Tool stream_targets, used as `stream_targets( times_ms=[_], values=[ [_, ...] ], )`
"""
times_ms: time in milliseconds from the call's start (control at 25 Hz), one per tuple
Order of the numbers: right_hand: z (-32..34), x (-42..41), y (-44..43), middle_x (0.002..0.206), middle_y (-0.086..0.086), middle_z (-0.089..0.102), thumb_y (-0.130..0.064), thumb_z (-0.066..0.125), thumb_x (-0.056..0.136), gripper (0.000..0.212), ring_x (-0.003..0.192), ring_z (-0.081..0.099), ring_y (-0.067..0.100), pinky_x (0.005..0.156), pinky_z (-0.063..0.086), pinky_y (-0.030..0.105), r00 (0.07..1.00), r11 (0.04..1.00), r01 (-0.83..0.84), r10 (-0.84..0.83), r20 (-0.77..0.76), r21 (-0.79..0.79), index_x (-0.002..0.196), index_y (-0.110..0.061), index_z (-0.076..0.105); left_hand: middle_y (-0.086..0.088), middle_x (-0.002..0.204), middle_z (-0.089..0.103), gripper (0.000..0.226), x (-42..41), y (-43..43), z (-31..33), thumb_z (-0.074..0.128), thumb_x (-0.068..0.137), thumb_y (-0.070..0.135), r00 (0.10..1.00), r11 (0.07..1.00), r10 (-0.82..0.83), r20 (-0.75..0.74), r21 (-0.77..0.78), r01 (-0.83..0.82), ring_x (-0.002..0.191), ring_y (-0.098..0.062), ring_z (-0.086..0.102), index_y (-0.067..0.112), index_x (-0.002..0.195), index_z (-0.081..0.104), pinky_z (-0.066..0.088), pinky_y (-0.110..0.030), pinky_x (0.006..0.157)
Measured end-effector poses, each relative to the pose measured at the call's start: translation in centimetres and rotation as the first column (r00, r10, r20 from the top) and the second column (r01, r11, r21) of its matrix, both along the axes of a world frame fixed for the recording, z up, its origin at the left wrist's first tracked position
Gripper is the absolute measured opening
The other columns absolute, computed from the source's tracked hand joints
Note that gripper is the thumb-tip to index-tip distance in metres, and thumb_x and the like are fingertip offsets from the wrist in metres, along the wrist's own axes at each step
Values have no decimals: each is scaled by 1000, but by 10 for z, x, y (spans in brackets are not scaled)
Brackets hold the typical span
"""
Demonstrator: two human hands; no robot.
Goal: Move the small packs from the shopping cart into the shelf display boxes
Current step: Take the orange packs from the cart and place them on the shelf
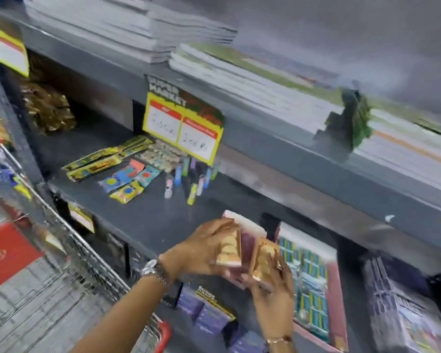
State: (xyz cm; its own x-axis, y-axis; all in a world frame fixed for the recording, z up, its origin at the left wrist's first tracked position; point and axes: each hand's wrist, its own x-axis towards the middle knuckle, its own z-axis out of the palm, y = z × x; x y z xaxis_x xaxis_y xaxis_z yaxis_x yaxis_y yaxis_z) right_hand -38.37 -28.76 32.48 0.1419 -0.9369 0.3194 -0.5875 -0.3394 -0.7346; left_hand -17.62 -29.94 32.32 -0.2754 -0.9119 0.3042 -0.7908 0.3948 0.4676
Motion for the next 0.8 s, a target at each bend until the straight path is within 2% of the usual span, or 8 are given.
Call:
stream_targets(
  times_ms=[80, 160, 240, 320, 400, 480, 560, 800],
  values=[
    [-4, 6, -7, 137, 8, 46, -58, 60, 59, 67, 118, 45, 0, 86, 21, -13, 998, 999, 45, -47, -53, -26, 119, -29, 55, 2, 152, 14, 96, 11, -23, -16, 46, 67, 76, 996, 998, -19, 84, 65, 14, 138, -5, -5, 26, 142, 13, 7, -37, 115],
    [-13, 10, -11, 140, 2, 41, -59, 57, 59, 62, 121, 46, 13, 94, 30, -2, 992, 1000, -24, 21, -122, -19, 119, -41, 51, 0, 154, 8, 96, 20, -38, -20, 30, 68, 81, 977, 998, -48, 206, 46, 40, 137, -5, -18, 24, 142, 11, -5, -35, 114],
    [-14, 20, -14, 138, 4, 44, -56, 53, 67, 61, 119, 47, 23, 97, 42, 21, 970, 999, -38, 28, -243, -36, 124, -36, 48, -1, 153, 4, 92, 27, -45, -20, 31, 72, 78, 956, 999, -8, 294, -45, 23, 135, -4, -27, 22, 142, 13, -13, -30, 110],
    [-15, 31, -17, 134, 10, 51, -59, 38, 76, 62, 112, 52, 32, 88, 50, 37, 919, 997, 31, -57, -390, -73, 128, -25, 45, -2, 153, 1, 85, 30, -39, -22, 34, 77, 71, 937, 992, 53, 345, -126, -10, 137, -8, -23, 20, 143, 13, -12, -30, 110],
    [-10, 38, -15, 139, 9, 46, -65, 15, 84, 68, 124, 38, 29, 94, 45, 46, 876, 991, 104, -130, -465, -81, 133, -23, 39, 2, 153, -5, 79, 27, -26, -25, 36, 82, 60, 945, 992, 60, 320, -127, -20, 139, -11, -17, 22, 143, 3, -8, -31, 112],
    [-11, 39, -8, 145, 4, 36, -69, 5, 83, 76, 132, 21, 19, 111, 21, 39, 872, 992, 88, -120, -475, -89, 136, -21, 34, -3, 152, 3, 74, 15, -13, -27, 38, 82, 42, 960, 992, 57, 274, -127, -23, 141, -12, -8, 21, 144, 3, -3, -32, 112],
    [-15, 40, 0, 145, -1, 33, -65, 6, 86, 72, 135, 21, 16, 111, 1, 28, 878, 995, 21, -65, -475, -97, 137, -20, 31, -7, 152, 16, 66, 3, -8, -32, 34, 83, 34, 957, 989, 81, 280, -138, -44, 141, -15, 6, 16, 143, 13, 3, -34, 112],
    [-23, 47, -16, 145, -3, 24, -62, 1, 87, 73, 134, 33, 22, 113, 3, 28, 852, 993, 17, -75, -518, -117, 137, -17, 28, -5, 146, 39, 55, 1, -22, -32, 37, 84, 30, 927, 980, 138, 348, -183, -77, 136, -16, 30, 17, 137, 30, 5, -35, 112]
  ],
)
